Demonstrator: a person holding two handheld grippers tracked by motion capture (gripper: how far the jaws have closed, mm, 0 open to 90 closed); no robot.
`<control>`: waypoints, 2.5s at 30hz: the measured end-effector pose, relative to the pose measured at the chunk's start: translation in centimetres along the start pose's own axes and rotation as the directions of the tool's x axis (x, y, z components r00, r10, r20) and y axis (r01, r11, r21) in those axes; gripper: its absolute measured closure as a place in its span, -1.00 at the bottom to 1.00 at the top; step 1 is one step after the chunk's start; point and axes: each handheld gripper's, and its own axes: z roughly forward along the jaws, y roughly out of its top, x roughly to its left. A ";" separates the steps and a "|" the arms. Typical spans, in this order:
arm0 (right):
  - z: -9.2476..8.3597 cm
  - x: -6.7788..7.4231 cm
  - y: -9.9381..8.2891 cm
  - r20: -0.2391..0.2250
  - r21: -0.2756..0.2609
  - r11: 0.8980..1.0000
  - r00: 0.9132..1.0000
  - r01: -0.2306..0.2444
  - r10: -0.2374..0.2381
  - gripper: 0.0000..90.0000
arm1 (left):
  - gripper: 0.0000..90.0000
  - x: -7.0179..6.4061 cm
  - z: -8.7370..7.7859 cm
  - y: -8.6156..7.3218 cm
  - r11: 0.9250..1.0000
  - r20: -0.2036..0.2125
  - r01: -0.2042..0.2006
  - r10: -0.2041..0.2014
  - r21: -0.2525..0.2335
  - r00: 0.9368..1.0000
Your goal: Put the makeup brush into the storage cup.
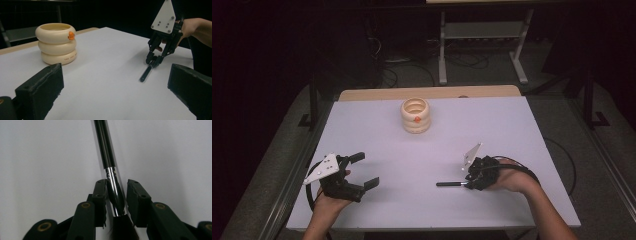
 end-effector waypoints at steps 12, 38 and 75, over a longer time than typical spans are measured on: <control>0.1 0.2 0.0 -0.014 0.003 1.000 1.000 0.016 -0.016 0.68 | -1.00 0.0 0.0 0.0 1.000 0.001 -0.002 0.002 0.000 1.000; -0.7 -0.7 -0.8 -0.074 -0.091 0.995 0.997 -0.029 0.022 0.71 | -1.00 0.3 0.0 -0.3 1.000 0.009 0.011 -0.011 0.010 1.000; -4.1 -1.6 1.3 -0.150 -0.091 0.995 0.987 0.036 -0.050 0.71 | -1.00 0.5 7.0 3.7 0.989 0.292 -0.075 0.036 0.124 0.956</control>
